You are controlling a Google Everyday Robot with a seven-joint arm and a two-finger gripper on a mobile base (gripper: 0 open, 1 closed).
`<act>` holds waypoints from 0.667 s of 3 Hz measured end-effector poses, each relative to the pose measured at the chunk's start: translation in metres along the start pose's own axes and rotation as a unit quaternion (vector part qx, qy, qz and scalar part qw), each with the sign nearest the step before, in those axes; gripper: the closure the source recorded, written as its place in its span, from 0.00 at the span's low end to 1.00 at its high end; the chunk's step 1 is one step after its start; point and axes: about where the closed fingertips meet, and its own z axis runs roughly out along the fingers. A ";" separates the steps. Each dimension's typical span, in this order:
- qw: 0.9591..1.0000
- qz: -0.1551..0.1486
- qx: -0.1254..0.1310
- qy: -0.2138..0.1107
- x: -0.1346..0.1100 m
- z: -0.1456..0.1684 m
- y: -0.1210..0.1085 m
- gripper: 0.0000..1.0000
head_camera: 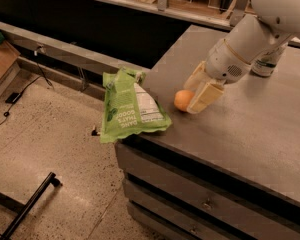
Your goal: Move orange near green rice chip bag
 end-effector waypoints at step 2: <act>1.000 -0.001 0.000 0.000 -0.001 0.002 0.000 0.00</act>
Offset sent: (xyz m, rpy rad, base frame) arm 0.0005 0.0014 -0.0008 0.0007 -0.0001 0.0013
